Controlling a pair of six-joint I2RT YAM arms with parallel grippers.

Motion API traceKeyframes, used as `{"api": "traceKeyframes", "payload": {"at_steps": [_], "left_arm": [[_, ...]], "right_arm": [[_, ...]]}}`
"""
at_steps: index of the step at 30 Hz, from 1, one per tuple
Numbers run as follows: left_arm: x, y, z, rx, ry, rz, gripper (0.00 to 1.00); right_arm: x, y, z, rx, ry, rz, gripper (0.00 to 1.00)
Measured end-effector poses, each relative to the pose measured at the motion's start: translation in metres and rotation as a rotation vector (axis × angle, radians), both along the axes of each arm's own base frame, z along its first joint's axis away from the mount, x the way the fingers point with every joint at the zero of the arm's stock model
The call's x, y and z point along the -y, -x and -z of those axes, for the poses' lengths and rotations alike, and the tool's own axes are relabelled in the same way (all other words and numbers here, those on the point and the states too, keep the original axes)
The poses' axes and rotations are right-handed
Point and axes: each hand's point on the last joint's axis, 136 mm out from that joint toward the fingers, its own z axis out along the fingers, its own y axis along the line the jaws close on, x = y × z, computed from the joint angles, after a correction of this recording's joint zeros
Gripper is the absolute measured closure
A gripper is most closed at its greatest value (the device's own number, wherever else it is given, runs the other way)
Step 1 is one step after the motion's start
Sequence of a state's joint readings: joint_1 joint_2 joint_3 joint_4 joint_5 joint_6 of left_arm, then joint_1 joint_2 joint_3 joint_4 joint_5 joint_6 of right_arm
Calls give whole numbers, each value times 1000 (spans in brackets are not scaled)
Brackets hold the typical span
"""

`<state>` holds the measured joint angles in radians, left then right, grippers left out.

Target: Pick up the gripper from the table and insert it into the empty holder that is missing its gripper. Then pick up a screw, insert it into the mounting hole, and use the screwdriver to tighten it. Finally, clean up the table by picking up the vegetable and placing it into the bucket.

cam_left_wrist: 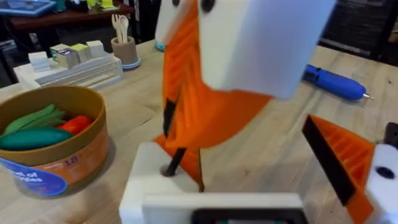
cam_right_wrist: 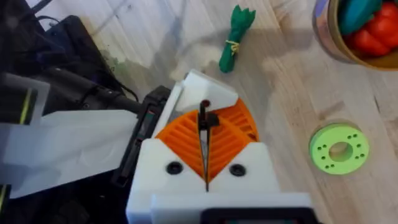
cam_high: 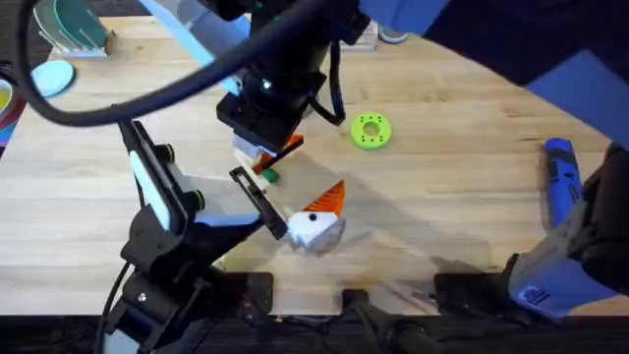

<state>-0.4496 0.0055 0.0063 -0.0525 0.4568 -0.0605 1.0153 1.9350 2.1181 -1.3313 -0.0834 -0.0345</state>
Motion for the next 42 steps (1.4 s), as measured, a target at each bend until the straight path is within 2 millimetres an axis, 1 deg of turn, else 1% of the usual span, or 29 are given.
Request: {"api": "traceKeyframes", "payload": {"at_steps": [16,18,20,22,24,29,34,38,42], "left_arm": [[0,0,0,0,0,0,8],[0,0,0,0,0,0,8],[0,0,0,0,0,0,8],[-1,-1,2,-17,5,-7,8],[-1,-2,3,-29,6,-11,8],[-2,-3,3,-33,7,-19,8],[-1,-3,3,-31,7,-17,8],[0,-1,2,-22,7,-6,8],[-1,-1,2,-26,9,-8,8]], "right_arm": [[1,-1,0,6,4,3,995],[0,-1,2,3,8,3,995],[0,-2,8,-7,25,3,995],[-2,-3,15,-16,40,4,995],[-3,-4,17,-18,44,5,995],[-6,-6,17,-10,30,5,995],[-14,-11,14,11,-2,5,995],[-17,-13,20,5,6,4,995],[-17,-13,21,5,6,4,995]]}}
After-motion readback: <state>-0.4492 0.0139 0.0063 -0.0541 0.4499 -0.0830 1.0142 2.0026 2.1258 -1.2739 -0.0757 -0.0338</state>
